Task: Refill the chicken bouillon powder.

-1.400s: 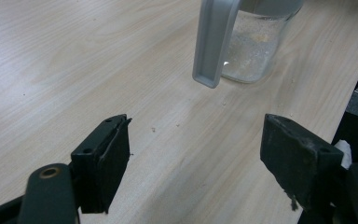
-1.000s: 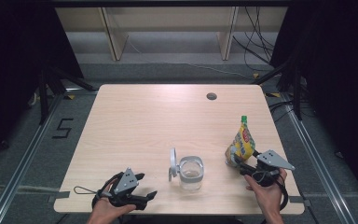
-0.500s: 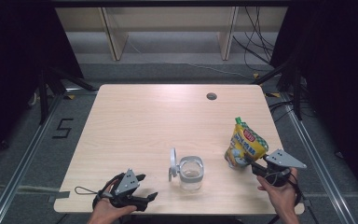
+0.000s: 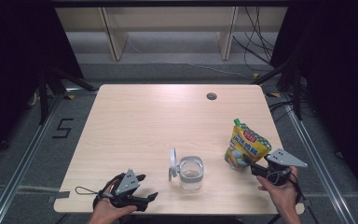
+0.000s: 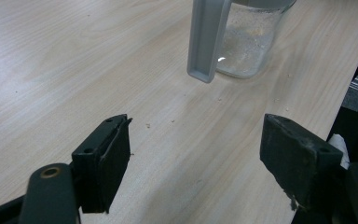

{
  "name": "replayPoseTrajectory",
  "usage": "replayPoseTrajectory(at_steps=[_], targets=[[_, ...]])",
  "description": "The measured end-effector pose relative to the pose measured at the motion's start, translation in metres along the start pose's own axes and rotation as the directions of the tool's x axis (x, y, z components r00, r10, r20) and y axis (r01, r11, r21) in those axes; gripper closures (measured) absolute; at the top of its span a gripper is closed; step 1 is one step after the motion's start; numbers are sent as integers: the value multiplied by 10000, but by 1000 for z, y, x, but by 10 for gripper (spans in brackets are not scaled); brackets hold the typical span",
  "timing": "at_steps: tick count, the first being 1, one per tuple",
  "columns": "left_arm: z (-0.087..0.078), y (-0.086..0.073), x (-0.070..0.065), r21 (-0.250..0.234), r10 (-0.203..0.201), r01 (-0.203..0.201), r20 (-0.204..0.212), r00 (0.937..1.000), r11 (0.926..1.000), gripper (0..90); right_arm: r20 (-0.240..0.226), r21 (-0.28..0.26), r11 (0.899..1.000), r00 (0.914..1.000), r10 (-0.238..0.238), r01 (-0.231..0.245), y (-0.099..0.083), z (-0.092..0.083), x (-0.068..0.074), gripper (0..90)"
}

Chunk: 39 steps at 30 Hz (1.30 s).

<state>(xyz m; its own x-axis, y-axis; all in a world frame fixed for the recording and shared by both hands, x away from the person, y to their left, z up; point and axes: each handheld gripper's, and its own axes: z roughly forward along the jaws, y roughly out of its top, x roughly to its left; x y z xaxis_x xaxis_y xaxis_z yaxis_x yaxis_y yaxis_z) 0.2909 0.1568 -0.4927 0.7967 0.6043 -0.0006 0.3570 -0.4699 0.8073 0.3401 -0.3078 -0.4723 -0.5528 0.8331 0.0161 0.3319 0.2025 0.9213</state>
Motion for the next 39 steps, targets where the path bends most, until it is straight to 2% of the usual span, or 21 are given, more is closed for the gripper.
replayPoseTrajectory(at_steps=[1, 2, 4, 6, 8, 9, 10, 11, 15, 21, 22, 23, 24, 26, 27, 29, 30, 33, 37, 38, 39], targets=[[-1, 0, 1, 135, 212, -211, -73, 9997, 9997, 242, 216, -98, 9999, 9998, -44, 46, 0, 0, 0, 512], [1, 0, 0, 53, -118, 118, -55, 9999, 9999, 242, 185, -233, 9997, 9998, 40, -36, 0, 2, 0, 505], [2, -1, -2, -65, -287, 287, 12, 9996, 9996, 242, 66, -400, 9986, 9993, 360, -357, -1, 5, 0, 487], [3, -1, -2, -49, -295, 295, -67, 9995, 9996, 242, 208, -498, 9987, 9998, 64, -53, -2, 8, -3, 484], [3, -1, -1, 34, -224, 224, -1, 9997, 9997, 242, 162, -642, 9973, 9992, 367, -355, -3, 10, -2, 481], [4, -1, -3, -48, -433, 434, 46, 9990, 9990, 242, 179, -791, 9964, 9993, 331, -315, -3, 11, -3, 476], [4, -1, -3, -75, -404, 404, 77, 9992, 9992, 242, 141, -789, 9951, 9981, 602, -589, -3, 11, -3, 474], [4, -1, -3, -78, -416, 416, 77, 9991, 9991, 242, 347, -881, 9947, 9978, 558, -525, -4, 12, -3, 474], [4, -1, -3, -91, -390, 390, 48, 9992, 9992, 242, 211, -696, 9957, 9978, 625, -609, -5, 15, -4, 474], [5, -2, -2, 18, -224, 224, -53, 9997, 9997, 242, 342, -1151, 9926, 9985, 424, -382, -5, 22, -3, 464], [5, -2, -3, -3, -276, 276, 6, 9996, 9996, 242, 174, -1112, 9908, 9967, 795, -771, -5, 23, 0, 458], [4, -2, -2, 169, -24, 23, 57, 10000, 9999, 242, 238, -1187, 9906, 9972, 711, -678, -6, 25, 0, 454], [6, -2, -3, 41, -217, 217, 19, 9998, 9998, 242, 218, -1158, 9910, 9973, 706, -676, -5, 27, 1, 454], [5, -2, -4, 144, -228, 227, 75, 9997, 9996, 242, 276, -1238, 9922, 9994, 197, -162, -4, 31, 0, 460], [6, -2, -4, 93, -205, 204, 104, 9997, 9997, 242, 236, -1343, 9898, 9985, 502, -466, -4, 32, 2, 465], [5, -2, -4, 152, -233, 231, 85, 9997, 9996, 242, 308, -1376, 9903, 9993, 235, -190, -4, 33, -1, 479], [6, -2, -3, 193, -189, 189, 9, 9998, 9996, 242, 411, -1640, 9853, 9977, 546, -471, -5, 34, 1, 495], [7, -2, -4, 61, -91, 90, 86, 9999, 9999, 242, 196, -1571, 9875, 9996, 188, -155, -3, 36, -3, 506], [7, -2, -4, 77, -103, 102, 86, 9999, 9999, 242, 460, -1591, 9869, 9983, 347, -269, -2, 37, 0, 552], [7, -2, -4, 41, -121, 121, 103, 9999, 9999, 242, 558, -1857, 9825, 9984, -21, 124, -3, 39, -3, 564], [7, -2, -4, 35, -14, 13, 91, 10000, 10000, 242, 536, -1813, 9834, 9985, 128, -29, -2, 39, -2, 570]])
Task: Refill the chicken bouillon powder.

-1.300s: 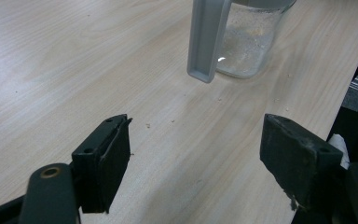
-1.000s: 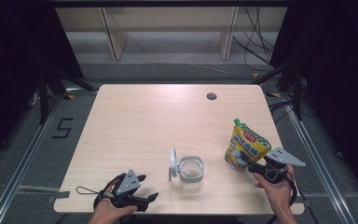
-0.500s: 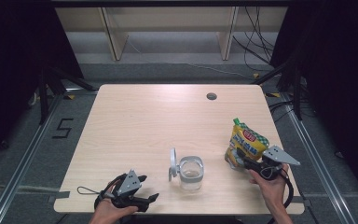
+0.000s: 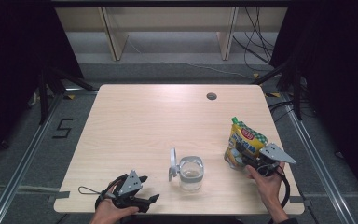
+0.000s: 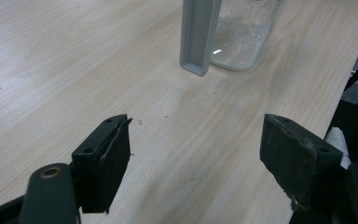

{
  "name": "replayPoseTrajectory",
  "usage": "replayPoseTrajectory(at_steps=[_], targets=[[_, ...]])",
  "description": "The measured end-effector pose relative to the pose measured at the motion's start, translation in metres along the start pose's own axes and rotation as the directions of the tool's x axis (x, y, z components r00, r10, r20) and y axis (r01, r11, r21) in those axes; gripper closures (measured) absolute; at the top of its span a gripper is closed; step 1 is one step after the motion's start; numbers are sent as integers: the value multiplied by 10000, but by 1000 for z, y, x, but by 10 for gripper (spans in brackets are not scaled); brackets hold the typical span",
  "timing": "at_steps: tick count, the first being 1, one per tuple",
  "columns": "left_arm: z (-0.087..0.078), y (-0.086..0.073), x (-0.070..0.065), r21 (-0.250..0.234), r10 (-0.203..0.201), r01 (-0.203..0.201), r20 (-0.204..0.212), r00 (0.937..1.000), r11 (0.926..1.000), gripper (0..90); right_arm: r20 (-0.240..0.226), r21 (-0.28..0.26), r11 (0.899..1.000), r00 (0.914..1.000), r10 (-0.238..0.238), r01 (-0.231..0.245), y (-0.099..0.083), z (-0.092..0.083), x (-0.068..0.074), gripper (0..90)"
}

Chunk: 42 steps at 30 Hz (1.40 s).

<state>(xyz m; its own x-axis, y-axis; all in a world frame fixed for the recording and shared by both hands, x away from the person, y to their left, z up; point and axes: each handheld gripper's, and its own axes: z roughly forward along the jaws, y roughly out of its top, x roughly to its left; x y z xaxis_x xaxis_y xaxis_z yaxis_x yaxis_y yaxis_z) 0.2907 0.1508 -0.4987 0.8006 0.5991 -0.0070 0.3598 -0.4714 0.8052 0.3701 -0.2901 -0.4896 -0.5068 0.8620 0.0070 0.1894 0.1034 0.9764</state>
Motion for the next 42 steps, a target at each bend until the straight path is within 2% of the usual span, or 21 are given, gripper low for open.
replayPoseTrajectory(at_steps=[2, 3, 4, 5, 7, 8, 9, 10, 14, 16, 18, 22, 24, 25, 26, 28, 29, 30, 33, 37, 42], targets=[[0, 0, 1, -6, 76, -76, 22, 10000, 10000, 243, 49, 27, 10000, 10000, 72, -72, 0, 0, 0, 595], [0, 0, 1, 27, 96, -97, 52, 9999, 9999, 242, 12, 7, 9999, 9999, -125, 125, 0, 0, -2, 603], [-1, 1, 1, 63, 146, -146, 11, 9999, 9999, 242, -59, 29, 10000, 10000, 24, -23, 1, 0, -2, 612], [0, 0, -1, 37, -176, 176, 8, 9998, 9998, 242, -33, 155, 9998, 9999, 107, -107, 1, -1, -1, 616], [-1, 0, -1, 126, -149, 149, 0, 9999, 9998, 242, -192, 192, 9997, 9997, -152, 156, 3, 0, -2, 626], [-1, 0, -1, 79, -154, 154, -32, 9999, 9998, 242, -4, 228, 9996, 9999, -156, 156, 3, -1, -2, 631], [-1, 0, -1, 40, -182, 183, -10, 9998, 9998, 242, 127, -72, 10000, 9999, 39, -38, 3, 0, 0, 635], [-1, 0, -1, 56, -106, 106, 27, 9999, 9999, 242, 14, 261, 9995, 9998, -185, 185, 5, -2, -1, 641], [-1, 0, 0, 62, -92, 91, 28, 10000, 9999, 243, 47, 333, 9990, 9995, -300, 298, 9, -3, 1, 647], [-2, 1, 2, 34, 185, -186, 51, 9998, 9998, 243, 52, 433, 9988, 9997, -242, 240, 11, -4, 1, 649], [-2, 1, 2, 31, 160, -161, 43, 9999, 9999, 243, 39, 625, 9980, 10000, -12, 10, 14, -7, 2, 651], [-3, 1, 2, -5, 181, -181, -16, 9998, 9998, 243, -186, 425, 9984, 9991, -376, 384, 20, -15, 2, 652], [-3, 1, 2, 41, 167, -167, 5, 9999, 9999, 243, -234, 395, 9959, 9965, -801, 810, 25, -21, 6, 652], [-3, 1, 2, 39, 167, -167, -5, 9999, 9999, 243, -184, 612, 9939, 9957, -907, 917, 27, -25, 9, 652], [-3, 1, 0, 34, -141, 141, -51, 9999, 9999, 243, -225, 532, 9934, 9946, -1010, 1021, 28, -26, 11, 652], [-4, 1, 1, 112, -89, 90, -117, 9999, 9999, 242, -322, 423, 9871, 9877, -1530, 1543, 31, -30, 15, 652], [-3, 1, 0, -4, -239, 239, -97, 9997, 9997, 243, -353, 451, 9830, 9837, -1765, 1780, 32, -31, 16, 652], [-3, 1, 1, -14, -113, 113, -112, 9999, 9999, 243, -454, 531, 9789, 9798, -1949, 1972, 33, -32, 19, 652], [-4, 1, 2, 86, 57, -56, -107, 9999, 9999, 243, -636, 565, 9707, 9711, -2300, 2336, 37, -34, 29, 652], [-5, 0, 2, 8, -140, 140, -141, 9998, 9999, 243, -846, 628, 9589, 9588, -2710, 2766, 41, -38, 40, 652], [-4, 0, 3, 73, -86, 87, -209, 9997, 9999, 243, -911, 793, 9193, 9212, -3784, 3855, 47, -45, 53, 654]])
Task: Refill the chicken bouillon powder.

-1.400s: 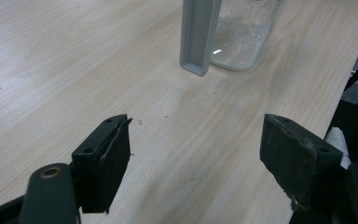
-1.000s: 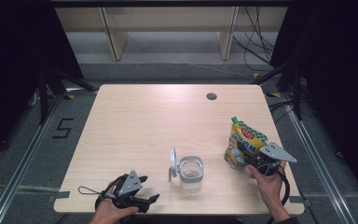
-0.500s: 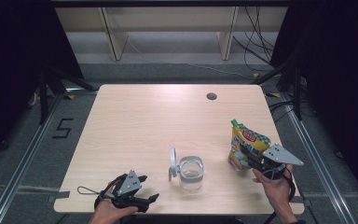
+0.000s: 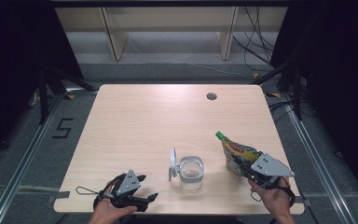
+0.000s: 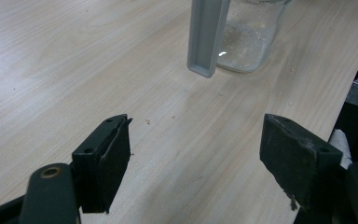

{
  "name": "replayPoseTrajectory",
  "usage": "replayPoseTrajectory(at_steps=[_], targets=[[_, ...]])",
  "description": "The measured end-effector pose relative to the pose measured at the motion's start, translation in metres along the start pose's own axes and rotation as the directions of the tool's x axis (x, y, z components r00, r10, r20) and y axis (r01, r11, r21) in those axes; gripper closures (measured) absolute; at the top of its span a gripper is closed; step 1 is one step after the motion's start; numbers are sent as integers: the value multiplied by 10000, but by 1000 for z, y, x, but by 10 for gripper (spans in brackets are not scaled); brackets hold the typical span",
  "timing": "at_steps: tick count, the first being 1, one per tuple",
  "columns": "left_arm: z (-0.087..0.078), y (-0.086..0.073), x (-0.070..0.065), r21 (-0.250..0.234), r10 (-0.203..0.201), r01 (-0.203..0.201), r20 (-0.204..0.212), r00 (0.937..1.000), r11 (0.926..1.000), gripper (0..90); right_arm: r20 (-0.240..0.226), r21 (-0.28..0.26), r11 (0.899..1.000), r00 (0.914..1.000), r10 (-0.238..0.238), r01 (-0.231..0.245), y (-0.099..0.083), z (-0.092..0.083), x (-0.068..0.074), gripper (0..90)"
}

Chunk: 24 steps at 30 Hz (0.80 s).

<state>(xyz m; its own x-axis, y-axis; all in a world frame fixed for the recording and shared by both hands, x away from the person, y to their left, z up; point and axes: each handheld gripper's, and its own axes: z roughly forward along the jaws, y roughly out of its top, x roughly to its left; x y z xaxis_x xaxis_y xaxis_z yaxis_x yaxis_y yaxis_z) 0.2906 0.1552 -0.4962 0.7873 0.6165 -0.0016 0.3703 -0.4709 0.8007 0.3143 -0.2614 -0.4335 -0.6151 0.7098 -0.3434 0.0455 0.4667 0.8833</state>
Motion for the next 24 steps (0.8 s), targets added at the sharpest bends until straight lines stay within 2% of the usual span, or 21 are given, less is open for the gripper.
replayPoseTrajectory(at_steps=[1, 3, 5, 6, 7, 8, 9, 11, 12, 14, 15, 16, 17, 18, 19, 20, 21, 22, 23, 24], targets=[[1, 0, -1, -123, -98, 98, 58, 9999, 9999, 243, -19, 14, 9998, 9998, -221, 222, 2, -1, 2, 654], [1, 0, 0, 2, -2, 2, 20, 10000, 10000, 243, -63, 123, 9964, 9964, -843, 844, 7, -4, 6, 655], [1, 0, 0, 5, 39, -39, 33, 10000, 10000, 243, 141, 326, 9875, 9879, -1547, 1542, 13, -6, 13, 656], [0, 0, 0, 2, 51, -51, -3, 10000, 10000, 243, 198, 395, 9799, 9803, -1965, 1956, 17, -6, 17, 656], [1, 0, -1, -99, -53, 54, 79, 10000, 9999, 243, 157, 432, 9761, 9768, -2136, 2128, 19, -7, 19, 656], [0, 0, 1, 39, 105, -105, -5, 9999, 9999, 243, 155, 414, 9691, 9696, -2441, 2433, 21, -7, 22, 656], [1, 0, 0, -14, 41, -41, 16, 10000, 10000, 243, 92, 451, 9659, 9668, -2555, 2549, 23, -7, 24, 657], [0, 0, 0, 108, 39, -40, 69, 10000, 9999, 243, 130, 621, 9456, 9471, -3208, 3194, 26, -8, 29, 657], [1, 0, 0, 20, 5, -5, 32, 10000, 10000, 243, 169, 709, 9338, 9356, -3527, 3507, 27, -8, 31, 657], [1, 0, -1, -1, -14, 14, 105, 9999, 10000, 243, 122, 855, 9239, 9268, -3753, 3730, 29, -9, 36, 657], [1, 0, -1, -20, -21, 21, 97, 10000, 10000, 243, 98, 886, 9155, 9188, -3947, 3923, 30, -9, 37, 657], [1, 0, 0, -16, -23, 23, 97, 10000, 10000, 243, 107, 954, 9028, 9064, -4223, 4194, 31, -9, 38, 657], [2, 0, -2, -160, -182, 184, 83, 9998, 9997, 243, 106, 1061, 8923, 8968, -4423, 4388, 32, -8, 41, 657], [2, 0, -1, -131, -156, 157, 92, 9998, 9998, 243, 119, 1159, 8642, 8693, -4941, 4896, 33, -7, 43, 657], [2, 0, -1, -155, -126, 127, 78, 9999, 9998, 243, 225, 1290, 8487, 8542, -5195, 5128, 33, -7, 45, 659], [2, 1, 0, -142, 15, -14, 92, 10000, 9999, 243, 144, 1459, 8247, 8324, -5541, 5464, 34, -7, 47, 661], [2, 1, 1, -145, 197, -195, 94, 9998, 9997, 243, 181, 1609, 8349, 8442, -5358, 5264, 33, -7, 50, 661], [2, 1, 0, -148, 177, -176, 93, 9998, 9997, 243, 195, 1514, 8198, 8275, -5611, 5523, 33, -6, 50, 662], [2, 1, 0, -142, 179, -177, 96, 9998, 9997, 242, 124, 1644, 8293, 8396, -5431, 5341, 33, -6, 51, 662], [2, 1, 0, -140, 52, -51, 99, 9999, 9999, 243, 156, 1707, 8219, 8325, -5538, 5435, 33, -6, 52, 663]])
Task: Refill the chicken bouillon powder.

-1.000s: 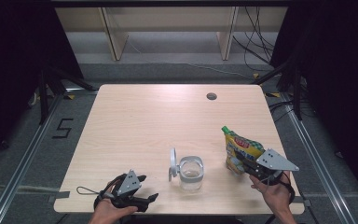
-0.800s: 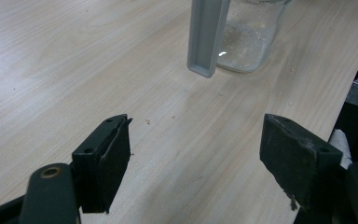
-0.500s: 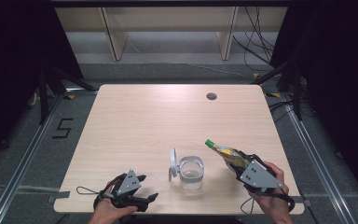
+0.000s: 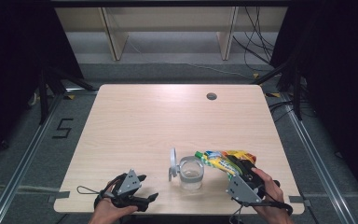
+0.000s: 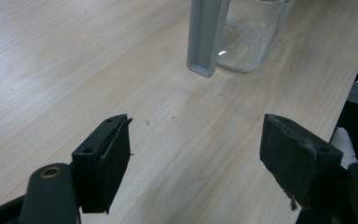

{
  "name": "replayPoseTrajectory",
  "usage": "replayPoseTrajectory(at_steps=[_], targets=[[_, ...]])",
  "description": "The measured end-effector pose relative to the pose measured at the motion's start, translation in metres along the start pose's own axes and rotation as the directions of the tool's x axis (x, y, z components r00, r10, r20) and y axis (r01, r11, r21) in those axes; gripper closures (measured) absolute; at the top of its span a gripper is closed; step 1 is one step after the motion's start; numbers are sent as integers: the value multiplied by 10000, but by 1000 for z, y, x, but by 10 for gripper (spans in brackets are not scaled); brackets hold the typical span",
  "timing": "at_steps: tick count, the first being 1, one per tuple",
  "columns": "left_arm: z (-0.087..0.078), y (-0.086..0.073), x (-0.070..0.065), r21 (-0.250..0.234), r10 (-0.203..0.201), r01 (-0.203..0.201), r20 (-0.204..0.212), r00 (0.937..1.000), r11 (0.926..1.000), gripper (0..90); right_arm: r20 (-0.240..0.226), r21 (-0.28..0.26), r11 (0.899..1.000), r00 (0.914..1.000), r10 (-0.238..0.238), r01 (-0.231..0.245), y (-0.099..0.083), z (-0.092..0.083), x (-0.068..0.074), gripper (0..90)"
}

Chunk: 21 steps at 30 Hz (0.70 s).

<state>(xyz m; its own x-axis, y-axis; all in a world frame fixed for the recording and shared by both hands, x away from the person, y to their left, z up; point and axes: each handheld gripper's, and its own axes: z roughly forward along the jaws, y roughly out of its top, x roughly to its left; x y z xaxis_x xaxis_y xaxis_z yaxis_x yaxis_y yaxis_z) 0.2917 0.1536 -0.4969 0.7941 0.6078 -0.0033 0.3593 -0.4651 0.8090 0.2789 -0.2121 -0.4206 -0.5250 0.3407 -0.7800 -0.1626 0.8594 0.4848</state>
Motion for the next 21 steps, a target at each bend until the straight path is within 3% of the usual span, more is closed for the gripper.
replayPoseTrajectory(at_steps=[1, 2, 5, 6, 7, 8, 9, 10, 11, 13, 14, 15, 16, 17, 18, 21], targets=[[0, 0, -1, 59, -202, 202, 44, 9998, 9998, 243, 86, -9, 9994, 9993, -360, 360, 1, 1, 0, 663], [0, 0, -1, 52, -196, 196, 41, 9998, 9998, 243, 153, -157, 9940, 9940, -1081, 1084, 2, 3, -2, 663], [0, 0, -1, 54, -209, 209, 44, 9998, 9998, 243, 236, 227, 9942, 9941, -1056, 1051, 4, 3, 5, 663], [0, 0, -1, 66, -210, 210, 32, 9998, 9998, 243, 324, 263, 9854, 9851, -1691, 1683, 6, 4, 4, 663], [0, 0, -1, 0, -222, 222, -5, 9998, 9998, 243, 369, 412, 9885, 9884, -1471, 1456, 6, 4, 7, 663], [0, 0, -1, -3, -207, 207, -6, 9998, 9998, 243, 451, 503, 9759, 9756, -2148, 2126, 8, 4, 6, 663], [0, 0, -1, -7, -211, 211, -4, 9998, 9998, 243, 467, 635, 9784, 9787, -2000, 1969, 7, 4, 8, 663], [0, 0, -1, -7, -207, 207, -7, 9998, 9998, 243, 532, 578, 9663, 9658, -2537, 2507, 8, 4, 6, 663], [0, 0, -1, -5, -208, 208, -10, 9998, 9998, 243, 499, 683, 9725, 9728, -2262, 2226, 8, 4, 9, 663], [-1, 0, 0, 134, -37, 37, 0, 10000, 9999, 243, 515, 844, 9705, 9717, -2304, 2256, 7, 4, 11, 663], [0, 0, 0, 133, -34, 34, 0, 10000, 9999, 243, 589, 817, 9574, 9576, -2819, 2768, 8, 4, 10, 664], [0, 0, 0, 136, -32, 32, 3, 10000, 9999, 243, 605, 924, 9602, 9610, -2698, 2637, 8, 5, 13, 663], [0, 0, 0, 104, 61, -61, -23, 10000, 9999, 243, 643, 1052, 9575, 9590, -2761, 2686, 8, 5, 15, 663], [-1, 0, 1, 108, 263, -263, -13, 9997, 9996, 243, 631, 1042, 9507, 9520, -2994, 2921, 9, 6, 15, 663], [-1, 0, 2, 115, 306, -306, -12, 9995, 9995, 243, 668, 1115, 9488, 9503, -3039, 2956, 9, 6, 16, 664], [0, 0, 1, 127, 308, -308, -11, 9995, 9994, 243, 764, 1314, 9307, 9326, -3527, 3413, 11, 6, 20, 664]])
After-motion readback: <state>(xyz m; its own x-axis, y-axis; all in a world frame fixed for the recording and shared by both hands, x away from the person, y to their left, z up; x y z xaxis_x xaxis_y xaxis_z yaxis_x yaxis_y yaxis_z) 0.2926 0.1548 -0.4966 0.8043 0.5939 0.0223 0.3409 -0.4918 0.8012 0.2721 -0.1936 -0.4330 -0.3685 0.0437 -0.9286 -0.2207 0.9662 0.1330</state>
